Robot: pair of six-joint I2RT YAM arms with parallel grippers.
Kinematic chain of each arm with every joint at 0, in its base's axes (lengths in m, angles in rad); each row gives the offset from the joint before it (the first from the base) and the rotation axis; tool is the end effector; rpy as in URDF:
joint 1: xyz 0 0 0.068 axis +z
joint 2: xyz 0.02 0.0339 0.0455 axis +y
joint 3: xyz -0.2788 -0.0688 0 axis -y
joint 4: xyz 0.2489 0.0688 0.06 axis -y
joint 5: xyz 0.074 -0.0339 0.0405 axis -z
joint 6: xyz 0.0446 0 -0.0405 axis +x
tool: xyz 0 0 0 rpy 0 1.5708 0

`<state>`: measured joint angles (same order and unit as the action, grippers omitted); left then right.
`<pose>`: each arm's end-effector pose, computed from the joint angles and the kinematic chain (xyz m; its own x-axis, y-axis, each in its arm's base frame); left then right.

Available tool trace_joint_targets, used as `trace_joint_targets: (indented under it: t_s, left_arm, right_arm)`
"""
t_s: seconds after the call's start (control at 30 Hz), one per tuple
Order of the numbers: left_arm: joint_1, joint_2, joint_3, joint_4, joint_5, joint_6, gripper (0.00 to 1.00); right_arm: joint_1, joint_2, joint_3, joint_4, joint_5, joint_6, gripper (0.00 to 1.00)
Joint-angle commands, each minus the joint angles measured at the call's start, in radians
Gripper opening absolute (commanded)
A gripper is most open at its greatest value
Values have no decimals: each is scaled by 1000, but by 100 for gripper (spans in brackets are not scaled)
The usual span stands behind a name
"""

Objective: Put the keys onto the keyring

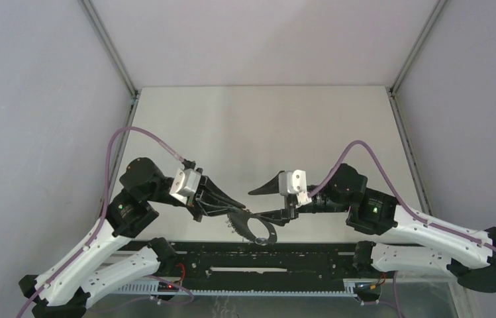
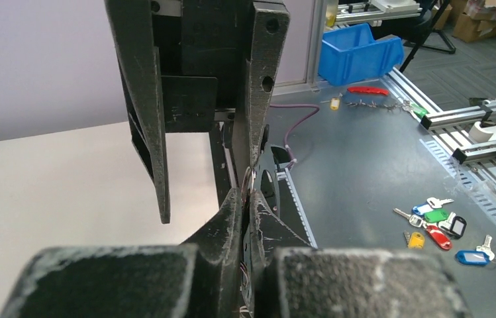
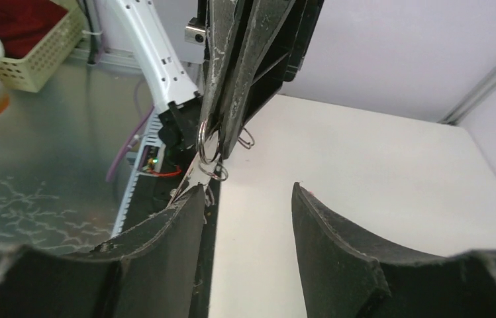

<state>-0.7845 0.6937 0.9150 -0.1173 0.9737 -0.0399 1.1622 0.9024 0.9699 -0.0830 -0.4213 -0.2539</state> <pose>0.0687 -0.1207 0.4152 0.0343 -0.0660 -0.9972 0.9815 -0.1859 0.0461 0.0652 0.1965 0.4072 0.2452 -0.0106 -0.9694 -0.9694 -0.0158 -0.2450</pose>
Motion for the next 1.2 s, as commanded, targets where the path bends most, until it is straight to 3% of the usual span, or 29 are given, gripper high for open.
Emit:
trace_joint_targets:
  t_s: [0.0,0.23,0.63,0.87,1.17]
  left_arm:
    - [8,-2,11,59,-4,-28,0]
    - [7,-3,7,35,28,-21,0]
    - [8,13,22,10,43,0,0]
    - [9,1,39,-29,90,102,0]
    - [10,-3,62,-133,-9,290,0]
  right_arm:
    - [85,-27,15,73,186,-109,59]
    - [161,-40,12,137,300,-172,51]
    - [166,-9,50,98,161,-147,45]
    - [99,-51,55,-23,181,-123,54]
    - [26,-89,58,-45,90,10,60]
